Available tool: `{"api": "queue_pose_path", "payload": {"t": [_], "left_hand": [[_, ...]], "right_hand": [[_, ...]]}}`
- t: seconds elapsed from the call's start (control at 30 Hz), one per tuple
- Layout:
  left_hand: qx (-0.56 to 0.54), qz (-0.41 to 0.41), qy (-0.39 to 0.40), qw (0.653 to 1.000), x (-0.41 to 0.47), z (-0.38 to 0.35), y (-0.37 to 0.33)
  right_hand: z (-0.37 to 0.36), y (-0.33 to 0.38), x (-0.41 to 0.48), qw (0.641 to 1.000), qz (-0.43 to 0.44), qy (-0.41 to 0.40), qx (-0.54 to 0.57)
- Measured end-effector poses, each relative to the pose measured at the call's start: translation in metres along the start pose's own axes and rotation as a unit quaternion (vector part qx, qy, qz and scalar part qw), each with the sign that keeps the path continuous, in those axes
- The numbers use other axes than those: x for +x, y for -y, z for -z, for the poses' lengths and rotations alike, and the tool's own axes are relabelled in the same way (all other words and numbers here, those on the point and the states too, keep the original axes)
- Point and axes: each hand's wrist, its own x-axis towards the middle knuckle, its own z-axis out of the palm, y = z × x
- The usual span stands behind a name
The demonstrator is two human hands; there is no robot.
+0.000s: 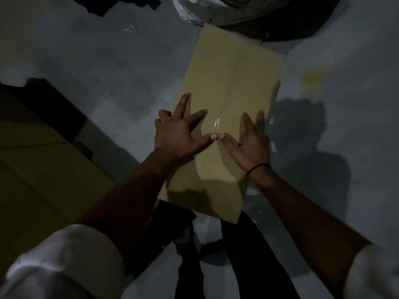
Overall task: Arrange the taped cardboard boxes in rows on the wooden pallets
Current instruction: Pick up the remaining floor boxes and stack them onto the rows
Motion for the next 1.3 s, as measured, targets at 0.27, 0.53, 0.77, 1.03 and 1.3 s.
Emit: {"api": "queue_pose_path", "payload": {"t": [0.27,0.53,0.77,1.03,1.3], "left_hand": [[-0.096,0.218,-0.056,0.970,-0.143,0.194,-0.070],[-0.142,0.319,-0.222,0.910,-0.319,0.348,-0.109],[-0.088,0.392,-0.384,0.831,-0.495,0.385,-0.141],[-0.047,0.561,-0.451,0.692,-0.711,0.319,-0.195],[-0.047,0.727,-0.410,0.549,-0.851,0.249,-0.236]], "right_hand": [[0.160,0.146,-0.110,0.980,0.126,0.026,-0.152],[0.262,0.274,-0.271,0.912,0.354,-0.039,-0.204],[0.274,0.307,-0.431,0.826,0.537,-0.076,-0.155],[0.203,0.279,-0.615,0.678,0.720,0.036,-0.142],[0.119,0.232,-0.756,0.573,0.782,0.192,-0.152]]}}
